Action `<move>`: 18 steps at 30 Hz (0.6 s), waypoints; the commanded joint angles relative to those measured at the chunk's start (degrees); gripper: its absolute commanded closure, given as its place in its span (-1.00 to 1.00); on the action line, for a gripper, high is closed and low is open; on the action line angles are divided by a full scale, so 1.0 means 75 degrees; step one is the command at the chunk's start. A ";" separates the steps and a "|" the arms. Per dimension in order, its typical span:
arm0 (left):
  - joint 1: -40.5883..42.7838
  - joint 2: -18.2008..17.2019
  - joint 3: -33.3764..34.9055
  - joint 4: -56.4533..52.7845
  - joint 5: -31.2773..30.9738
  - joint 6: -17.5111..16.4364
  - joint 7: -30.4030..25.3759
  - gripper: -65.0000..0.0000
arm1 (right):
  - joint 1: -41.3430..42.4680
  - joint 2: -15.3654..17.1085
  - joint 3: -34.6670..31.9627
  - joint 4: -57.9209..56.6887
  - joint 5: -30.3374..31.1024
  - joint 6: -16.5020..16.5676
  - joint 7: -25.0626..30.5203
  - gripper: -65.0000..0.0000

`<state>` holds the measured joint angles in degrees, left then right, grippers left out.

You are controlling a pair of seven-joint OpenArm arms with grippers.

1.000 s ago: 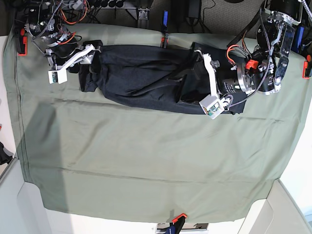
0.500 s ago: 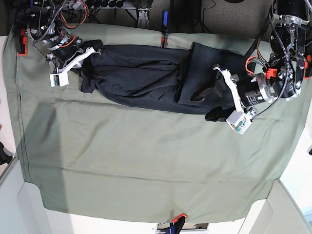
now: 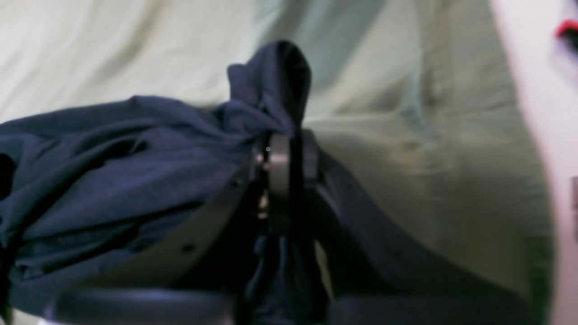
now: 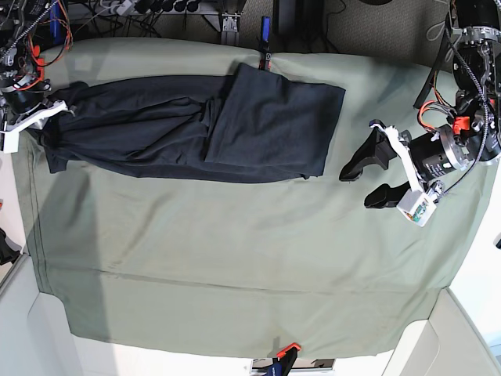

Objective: Fold the T-shirt properly
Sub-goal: 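Grasp the strip end with the right gripper and fold it onto the stack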

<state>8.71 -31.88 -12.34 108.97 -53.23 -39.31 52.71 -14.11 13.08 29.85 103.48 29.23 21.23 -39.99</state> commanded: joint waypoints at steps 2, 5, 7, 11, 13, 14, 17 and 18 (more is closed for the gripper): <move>-0.0073 -0.0111 -0.0064 0.0111 -0.0137 -0.0092 -0.0134 -0.41 | 0.0055 0.0230 0.0210 0.0128 0.0326 0.0032 0.0044 1.00; -0.0026 -0.0111 -0.0064 0.0111 -0.0137 -0.0092 -0.0134 -0.41 | 0.0055 0.0239 0.0289 0.0128 0.0819 0.0277 -0.0108 1.00; 0.0058 -0.0114 -0.0064 0.0111 -0.0134 -0.0092 -0.0134 -0.41 | 0.0058 0.0108 0.0289 0.0143 0.1483 0.0699 -0.0254 1.00; 0.0350 -0.0114 -0.0064 0.0105 -0.0058 -0.0092 -0.0131 -0.41 | 0.0052 -0.0673 0.0137 0.0530 0.2308 0.1209 -0.0624 1.00; 0.0490 -0.0117 -0.0067 0.0105 0.0117 -0.0092 -0.0134 -0.41 | 0.0032 -0.1209 -0.0111 0.0991 0.2299 0.1207 -0.0708 1.00; 0.0548 -0.0117 -0.0067 0.0105 0.0195 -0.0092 -0.0131 -0.41 | -0.0009 -0.1475 -0.0283 0.1259 0.2285 0.1207 -0.0708 1.00; 0.0705 -0.0160 -0.0067 0.0105 0.0271 -0.0092 -0.0093 -0.41 | -0.0227 -0.2218 -0.1035 0.1988 0.2101 0.1204 -0.0691 1.00; 0.0740 -0.0204 -0.0067 0.0105 0.0254 -0.0092 -0.0082 -0.41 | -0.0303 -0.2428 -0.1343 0.2154 0.2028 0.1204 -0.0685 1.00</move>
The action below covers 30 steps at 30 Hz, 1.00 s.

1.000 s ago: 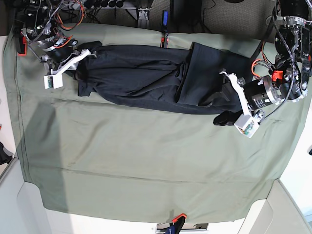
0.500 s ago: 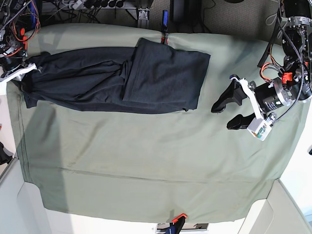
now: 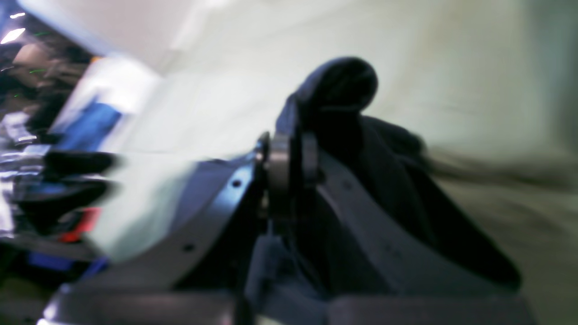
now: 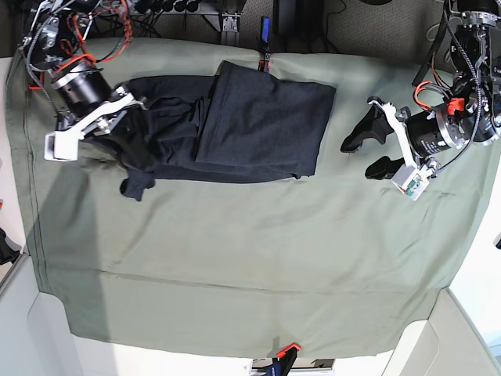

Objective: Fold the T-shirt properly
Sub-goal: 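Grasp the strip end with the right gripper and fold it onto the stack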

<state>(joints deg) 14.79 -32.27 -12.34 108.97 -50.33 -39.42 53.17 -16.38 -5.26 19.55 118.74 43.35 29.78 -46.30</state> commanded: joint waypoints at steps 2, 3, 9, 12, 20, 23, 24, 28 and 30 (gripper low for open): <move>-0.0044 -0.0233 -0.0067 0.0105 -0.0154 -0.0077 -0.0128 -0.41 | -0.0087 -0.0353 -0.0638 0.0248 -0.0082 0.0061 0.0198 1.00; -0.0041 -0.0274 -0.0067 0.0105 -0.0181 -0.0077 -0.0128 -0.41 | -0.0082 -0.0446 -0.0968 0.0230 -0.0256 0.0044 0.0239 1.00; -0.0041 -0.0437 -0.0067 0.0105 -0.0350 -0.0077 0.0122 -0.41 | -0.0038 -0.0452 -0.2938 -0.0227 -0.1789 -0.0023 0.0927 1.00; -0.0041 -0.0487 -0.0067 0.0105 -0.0414 -0.0077 0.0152 -0.41 | -0.0012 -0.0452 -0.3579 -0.0685 -0.2212 -0.0023 0.1390 1.00; -0.0041 -0.0484 -0.0067 0.0105 -0.0723 -0.0077 0.0300 -0.41 | 0.1192 -0.0452 -0.4610 -0.2594 -0.2556 -0.0017 0.1577 1.00; -0.0041 -0.0484 -0.0067 0.0105 -0.0860 -0.0077 0.0536 -0.41 | 0.1603 -0.0452 -0.4916 -0.3194 -0.2532 -0.0012 0.1571 1.00; -0.0038 -0.0484 -0.0067 0.0105 -0.0871 -0.0077 0.0574 -0.41 | 0.1696 -0.0449 -0.5045 -0.3325 -0.2518 0.0009 0.1565 0.88; -0.0020 -0.0484 -0.0067 0.0105 -0.0895 -0.0077 0.0583 -0.41 | 0.1781 -0.0452 -0.5706 -0.3416 -0.2527 0.0012 0.1571 0.33; -0.0023 -0.0484 -0.0067 0.0105 -0.0906 -0.0077 0.0583 -0.41 | 0.1801 -0.0440 -0.6056 -0.3410 -0.2544 0.0085 0.1568 0.32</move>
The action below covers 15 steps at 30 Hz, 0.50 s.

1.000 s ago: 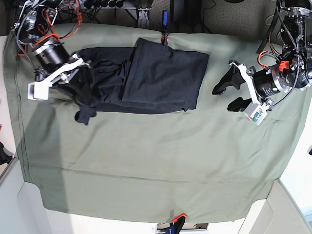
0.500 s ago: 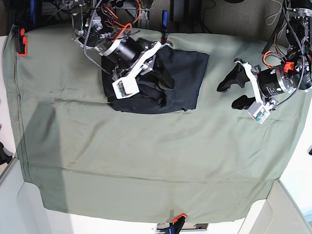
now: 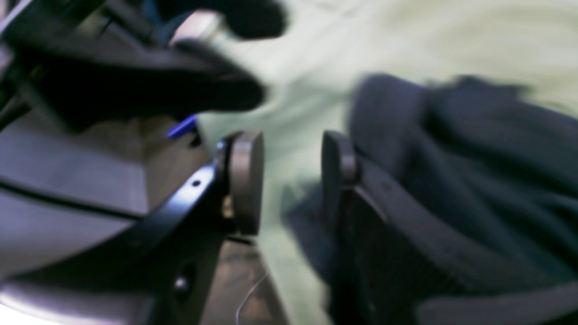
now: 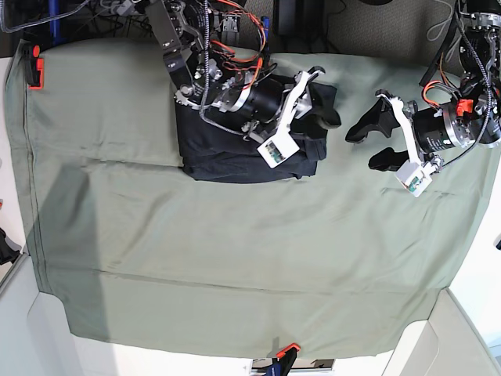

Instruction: Fold the T-shirt properly

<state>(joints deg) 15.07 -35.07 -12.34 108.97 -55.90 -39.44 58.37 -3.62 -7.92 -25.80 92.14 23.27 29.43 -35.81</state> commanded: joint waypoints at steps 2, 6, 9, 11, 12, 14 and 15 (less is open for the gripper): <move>-0.0058 -0.0114 -0.0067 0.0105 -0.0323 -0.0075 -0.0108 -0.41 | 0.0248 -0.0050 -0.0289 0.0143 0.0029 0.0256 0.0152 0.32; -0.0061 -0.0154 -0.0067 0.0105 -0.1017 -0.0075 0.0216 -0.41 | 0.0653 -0.0105 -0.0647 0.0204 -0.0332 0.0254 0.0154 0.32; -0.0061 -0.0154 -0.0067 0.0105 -0.1137 -0.0075 0.0256 -0.40 | 0.0956 -0.0105 -0.0734 0.0391 -0.0347 0.0251 0.0140 0.32; -0.0061 -0.0152 -0.0067 0.0105 -0.1172 -0.0075 0.0254 -0.37 | 0.1122 -0.0105 -0.0670 0.0595 -0.0592 0.0245 0.0134 0.32; -0.0061 -0.0152 -0.0067 0.0105 -0.1177 -0.0075 0.0254 -0.30 | 0.1192 -0.0105 -0.0606 0.0711 -0.0766 0.0242 0.0085 0.32; -0.0061 -0.0152 -0.0067 0.0105 -0.1169 -0.0075 0.0303 -0.02 | 0.1320 -0.0102 -0.0370 0.0953 -0.1154 0.0079 -0.0111 0.32; -0.0055 -0.0152 -0.0064 0.0105 -0.1177 -0.0075 0.0408 0.21 | 0.1358 -0.0099 -0.0198 0.1055 -0.1338 -0.0064 -0.0160 0.32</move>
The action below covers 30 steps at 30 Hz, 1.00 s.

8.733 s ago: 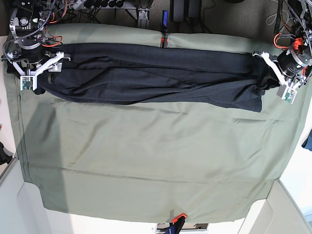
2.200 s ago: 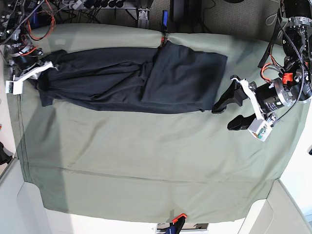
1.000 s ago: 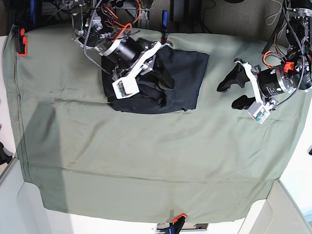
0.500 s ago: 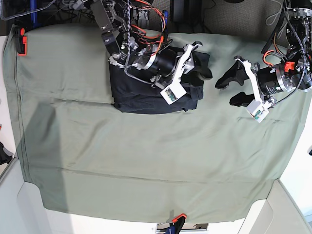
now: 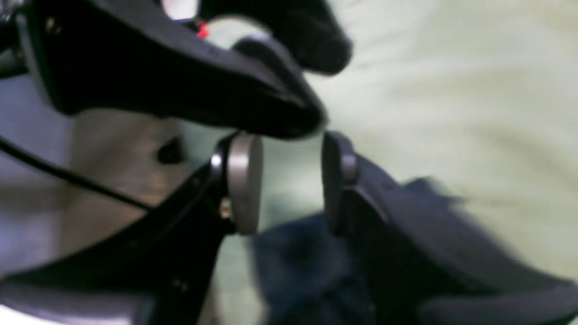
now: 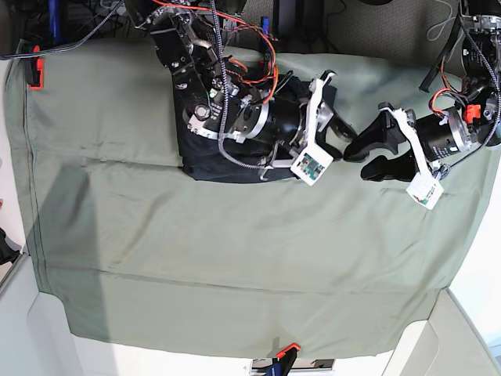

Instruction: Fold the T-shirt properly

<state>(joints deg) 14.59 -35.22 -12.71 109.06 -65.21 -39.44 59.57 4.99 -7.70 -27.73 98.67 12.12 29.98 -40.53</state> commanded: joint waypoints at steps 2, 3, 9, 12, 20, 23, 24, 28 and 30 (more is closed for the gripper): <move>0.0087 -0.0131 0.0026 0.0096 -0.0274 -0.0075 0.0560 0.67 | 0.0265 -0.0119 0.0490 0.0309 -0.0108 -0.0463 0.0469 0.46; 0.0181 -0.0134 0.0064 0.0105 -0.0530 -0.0075 0.0711 0.83 | 0.0289 -0.0117 0.0746 0.0326 -0.0219 -0.0586 0.0475 0.67; 0.0965 -0.0099 0.1137 0.0469 -0.0685 -0.0075 0.0828 1.00 | 0.0303 -0.0079 0.2585 0.0321 -0.0813 -0.0720 0.0595 1.00; 0.0994 0.0041 0.1985 0.0458 0.0175 -0.0075 0.0481 1.00 | 0.0303 0.0149 0.3308 0.0294 -0.0731 -0.0720 0.0603 1.00; 0.0997 0.0041 0.2908 0.0434 0.2827 -0.0075 -0.1195 1.00 | 0.0280 0.0863 0.3759 -0.0122 -0.0353 -0.0717 0.0571 1.00; 0.0991 0.0041 0.2908 0.0391 0.3200 -0.0075 -0.1349 1.00 | 0.0283 0.0886 0.3759 -0.0373 -0.0356 -0.0714 0.0574 1.00; 0.0991 0.0041 0.2908 0.0329 0.3319 -0.0075 -0.1454 1.00 | 0.0283 0.0886 0.3759 -0.0449 -0.0356 -0.0714 0.0577 1.00; 0.0927 0.0041 0.2908 -0.0172 0.3774 -0.0075 -0.1920 1.00 | 0.0280 0.0883 0.3751 -0.0647 -0.0353 -0.0711 0.0580 1.00; 0.0819 0.0041 0.2908 -0.0495 0.3824 -0.0075 -0.1973 1.00 | 0.0283 0.0880 0.3751 -0.0676 -0.0350 -0.0711 0.0586 1.00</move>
<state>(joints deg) 21.19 -34.28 9.43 104.73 -36.82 -39.81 45.25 6.20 -0.97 0.40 92.64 8.95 24.43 -37.67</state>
